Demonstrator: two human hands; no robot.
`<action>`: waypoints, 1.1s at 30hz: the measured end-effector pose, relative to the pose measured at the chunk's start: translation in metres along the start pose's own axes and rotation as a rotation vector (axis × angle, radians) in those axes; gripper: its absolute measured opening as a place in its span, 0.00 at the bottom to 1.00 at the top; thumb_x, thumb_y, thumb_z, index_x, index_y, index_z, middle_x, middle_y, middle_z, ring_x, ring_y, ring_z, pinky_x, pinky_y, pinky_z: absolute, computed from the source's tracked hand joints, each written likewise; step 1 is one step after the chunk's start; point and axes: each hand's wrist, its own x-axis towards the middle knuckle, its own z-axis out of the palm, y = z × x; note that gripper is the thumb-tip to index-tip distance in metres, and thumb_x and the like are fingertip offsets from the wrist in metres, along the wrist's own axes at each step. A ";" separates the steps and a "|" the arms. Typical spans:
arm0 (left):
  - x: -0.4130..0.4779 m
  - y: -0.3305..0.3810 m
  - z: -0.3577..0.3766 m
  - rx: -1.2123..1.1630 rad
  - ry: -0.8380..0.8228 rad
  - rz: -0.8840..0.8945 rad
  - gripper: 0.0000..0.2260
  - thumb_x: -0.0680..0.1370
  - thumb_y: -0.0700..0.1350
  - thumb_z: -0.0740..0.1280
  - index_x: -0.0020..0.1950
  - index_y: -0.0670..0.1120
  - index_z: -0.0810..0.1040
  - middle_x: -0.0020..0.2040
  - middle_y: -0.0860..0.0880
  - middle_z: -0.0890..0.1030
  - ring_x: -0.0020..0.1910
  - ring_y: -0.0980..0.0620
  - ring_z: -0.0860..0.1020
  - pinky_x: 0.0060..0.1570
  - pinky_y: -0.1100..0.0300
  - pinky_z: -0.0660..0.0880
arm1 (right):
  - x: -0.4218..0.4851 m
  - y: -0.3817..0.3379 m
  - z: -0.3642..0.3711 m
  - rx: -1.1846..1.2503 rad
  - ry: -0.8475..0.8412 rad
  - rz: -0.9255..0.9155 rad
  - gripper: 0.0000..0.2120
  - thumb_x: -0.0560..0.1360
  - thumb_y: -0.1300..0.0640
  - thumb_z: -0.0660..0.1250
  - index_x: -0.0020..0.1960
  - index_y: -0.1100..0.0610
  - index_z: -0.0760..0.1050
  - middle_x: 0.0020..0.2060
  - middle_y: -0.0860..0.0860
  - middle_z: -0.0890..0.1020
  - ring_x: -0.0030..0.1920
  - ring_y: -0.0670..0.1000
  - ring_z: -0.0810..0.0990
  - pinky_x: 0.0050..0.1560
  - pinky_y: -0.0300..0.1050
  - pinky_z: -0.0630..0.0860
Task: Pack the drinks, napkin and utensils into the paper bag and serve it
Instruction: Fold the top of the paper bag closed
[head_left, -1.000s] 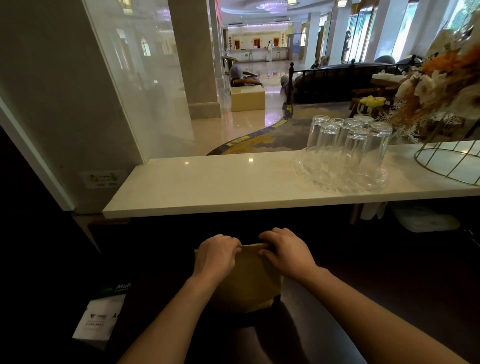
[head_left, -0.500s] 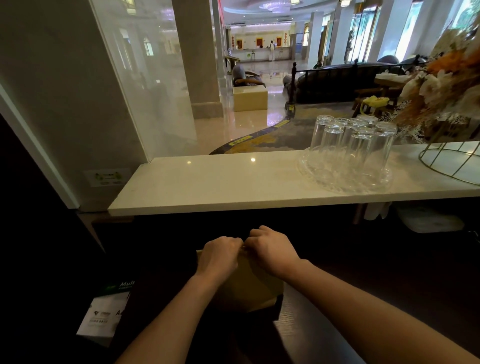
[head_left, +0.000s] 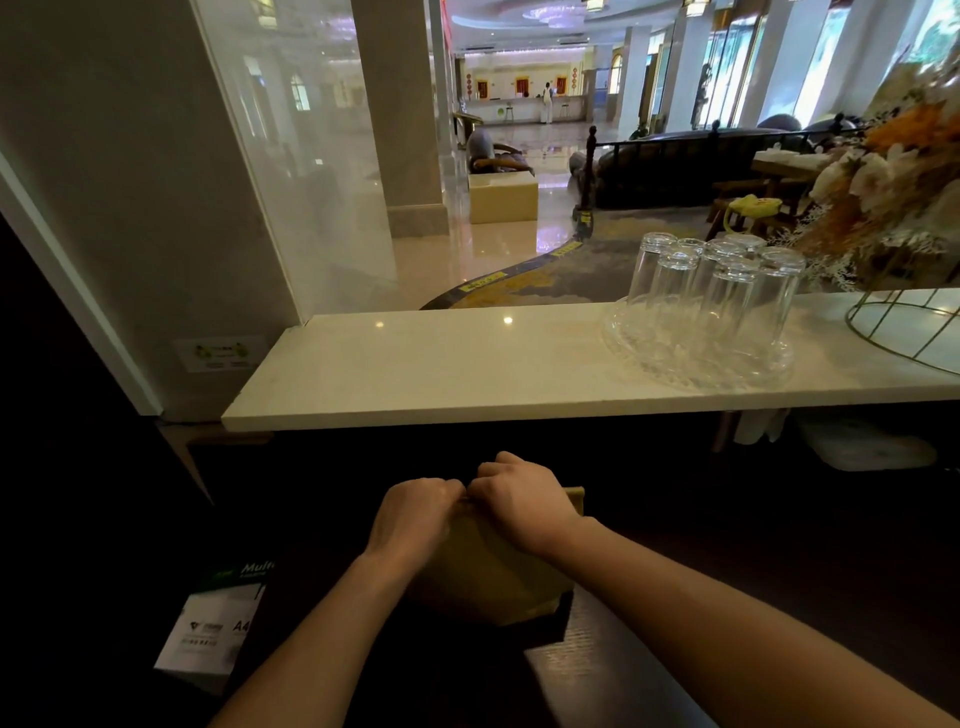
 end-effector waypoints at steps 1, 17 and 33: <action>-0.001 -0.002 0.000 -0.049 0.000 -0.008 0.06 0.80 0.48 0.61 0.50 0.54 0.79 0.45 0.53 0.81 0.46 0.51 0.79 0.45 0.56 0.75 | 0.002 -0.001 -0.002 -0.008 -0.008 0.000 0.10 0.79 0.49 0.61 0.51 0.49 0.81 0.45 0.47 0.81 0.46 0.51 0.74 0.41 0.44 0.72; -0.017 -0.014 0.001 -0.135 0.105 0.022 0.06 0.79 0.48 0.65 0.53 0.52 0.81 0.47 0.52 0.83 0.46 0.52 0.80 0.45 0.58 0.75 | 0.005 0.001 -0.006 -0.019 -0.049 -0.022 0.07 0.78 0.52 0.63 0.49 0.51 0.80 0.46 0.49 0.79 0.48 0.52 0.75 0.40 0.45 0.72; 0.002 0.004 -0.008 0.036 -0.029 0.095 0.10 0.80 0.55 0.59 0.58 0.55 0.74 0.49 0.54 0.80 0.47 0.53 0.78 0.48 0.55 0.76 | -0.041 0.059 -0.018 -0.033 -0.091 0.361 0.13 0.79 0.54 0.63 0.60 0.49 0.80 0.56 0.47 0.83 0.58 0.50 0.78 0.56 0.45 0.75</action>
